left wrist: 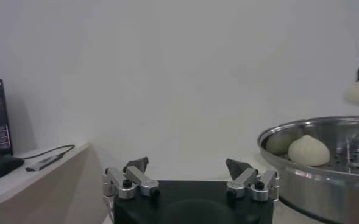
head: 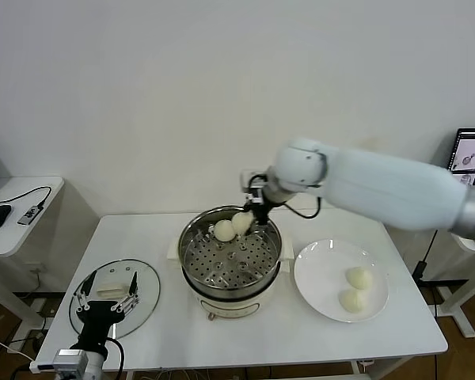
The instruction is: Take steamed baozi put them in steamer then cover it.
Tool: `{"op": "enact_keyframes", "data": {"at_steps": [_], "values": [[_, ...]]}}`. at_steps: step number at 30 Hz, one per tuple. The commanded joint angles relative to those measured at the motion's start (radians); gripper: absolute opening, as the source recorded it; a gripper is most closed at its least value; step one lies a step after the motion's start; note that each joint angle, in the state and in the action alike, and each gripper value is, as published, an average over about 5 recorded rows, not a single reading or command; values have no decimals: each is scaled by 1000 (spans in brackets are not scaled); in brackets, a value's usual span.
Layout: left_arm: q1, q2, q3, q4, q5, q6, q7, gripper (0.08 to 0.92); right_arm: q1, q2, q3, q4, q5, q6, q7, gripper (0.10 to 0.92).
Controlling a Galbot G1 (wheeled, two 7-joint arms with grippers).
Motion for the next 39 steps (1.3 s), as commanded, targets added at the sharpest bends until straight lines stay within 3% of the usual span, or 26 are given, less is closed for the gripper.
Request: {"op": "enact_keyframes", "data": {"at_steps": [1,16,21,27,33,39], "values": [[0,-5,-1,7,4,-4,0,823,-92,194,6,-136,50,-33,48,568],[-2,-7,-1,8,5,-8,-1,823,-173,282,21,-277,-26,-18,34,569],[-8,-6,2,12,5,-6,-2,823,-163,240,39,-259,-45,-5,-3,651],[-19,3,12,20,4,-3,-2,823,-21,102,72,-126,-35,9,-147,802],[-32,4,26,24,4,-2,-2,823,138,-148,-6,65,-43,54,-251,822],[-34,18,27,28,1,-3,-2,823,160,-433,-70,249,-190,164,-357,823]]}}
